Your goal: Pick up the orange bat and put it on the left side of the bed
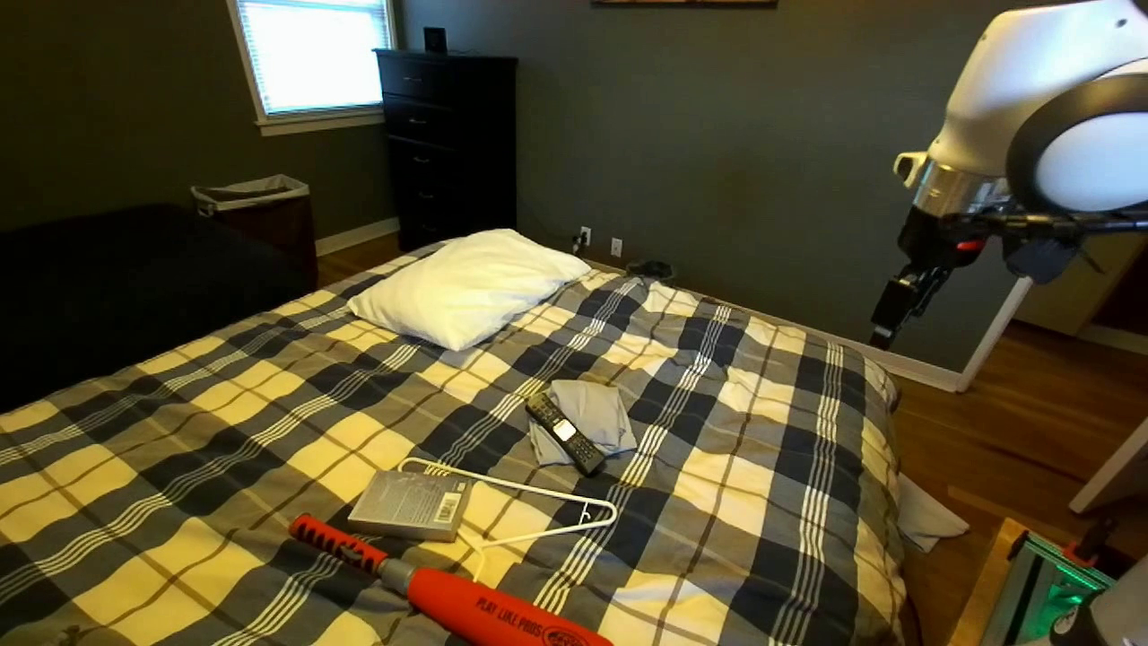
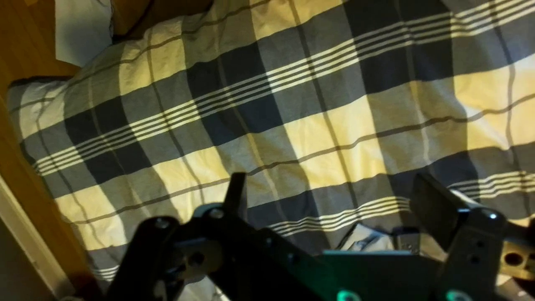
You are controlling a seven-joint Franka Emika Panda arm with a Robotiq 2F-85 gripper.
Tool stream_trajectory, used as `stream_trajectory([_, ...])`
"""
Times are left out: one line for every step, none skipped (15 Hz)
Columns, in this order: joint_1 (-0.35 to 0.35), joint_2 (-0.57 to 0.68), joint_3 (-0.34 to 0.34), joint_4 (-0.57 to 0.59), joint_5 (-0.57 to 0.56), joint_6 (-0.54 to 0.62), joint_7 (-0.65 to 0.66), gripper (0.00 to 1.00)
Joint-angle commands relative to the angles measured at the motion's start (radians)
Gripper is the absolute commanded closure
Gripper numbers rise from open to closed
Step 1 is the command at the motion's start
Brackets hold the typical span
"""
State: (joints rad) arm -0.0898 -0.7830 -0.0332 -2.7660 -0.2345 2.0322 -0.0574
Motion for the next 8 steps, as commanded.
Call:
stream_trajectory([0.114, 0.168, 0.064, 0.0, 0.053, 0.016, -0.003, 0.0])
stream_trajectory([0.149, 0.203, 0.09, -0.001, 0.065, 0.017, -0.003, 0.0])
stream_trajectory([0.187, 0.233, 0.115, -0.001, 0.08, 0.019, -0.006, 0.0])
stream_trajectory([0.227, 0.251, 0.146, -0.002, 0.097, 0.009, -0.006, 0.0])
stream_trajectory([0.264, 0.27, 0.163, -0.001, 0.116, 0.009, -0.023, 0.0])
stream_trajectory([0.212, 0.224, 0.136, 0.0, 0.083, -0.003, -0.001, 0.0])
stream_trajectory([0.244, 0.248, 0.156, 0.0, 0.094, -0.002, -0.001, 0.0])
stream_trajectory([0.261, 0.262, 0.168, 0.002, 0.099, -0.002, -0.001, 0.0])
